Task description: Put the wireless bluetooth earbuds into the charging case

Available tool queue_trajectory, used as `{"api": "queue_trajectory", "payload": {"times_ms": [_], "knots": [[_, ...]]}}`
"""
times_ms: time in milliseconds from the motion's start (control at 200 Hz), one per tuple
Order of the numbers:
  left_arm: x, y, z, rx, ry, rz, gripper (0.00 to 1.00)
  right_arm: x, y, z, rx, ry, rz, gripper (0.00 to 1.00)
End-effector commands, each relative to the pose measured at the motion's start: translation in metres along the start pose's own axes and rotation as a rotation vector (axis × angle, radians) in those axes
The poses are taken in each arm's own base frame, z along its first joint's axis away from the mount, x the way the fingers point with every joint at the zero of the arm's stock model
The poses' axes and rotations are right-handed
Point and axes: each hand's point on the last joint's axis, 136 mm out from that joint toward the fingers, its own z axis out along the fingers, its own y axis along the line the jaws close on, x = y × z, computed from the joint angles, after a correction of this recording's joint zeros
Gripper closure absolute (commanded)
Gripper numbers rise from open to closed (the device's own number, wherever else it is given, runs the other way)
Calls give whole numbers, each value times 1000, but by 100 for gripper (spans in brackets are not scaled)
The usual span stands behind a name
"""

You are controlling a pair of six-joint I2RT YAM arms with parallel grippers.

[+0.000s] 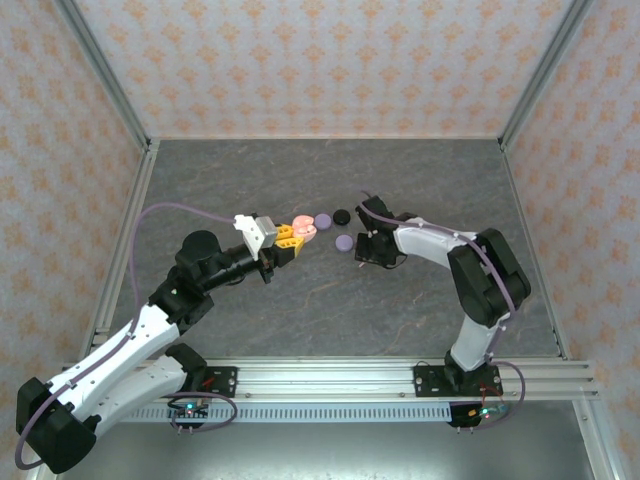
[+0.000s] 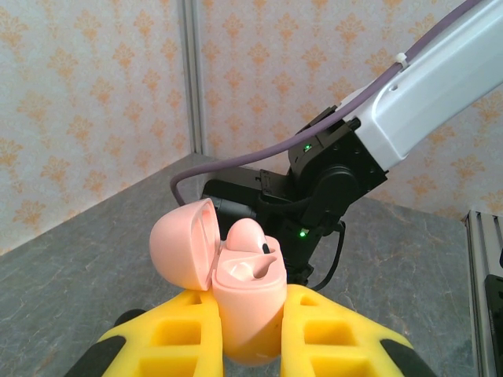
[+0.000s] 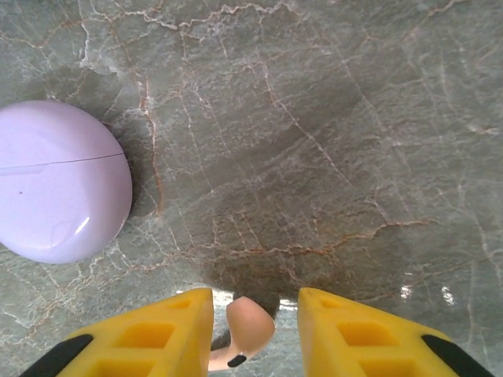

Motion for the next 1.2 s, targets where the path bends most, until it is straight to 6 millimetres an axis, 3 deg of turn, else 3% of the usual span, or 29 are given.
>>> {"api": "queue_trajectory", "payload": {"times_ms": [0,1191], "knots": [[1,0,0,-9,-7,24,100,-2,7,0,18,1,-23,69],[0,0,0,-10,-5,25,100,19,-14,-5,137,61,-72,73]]}}
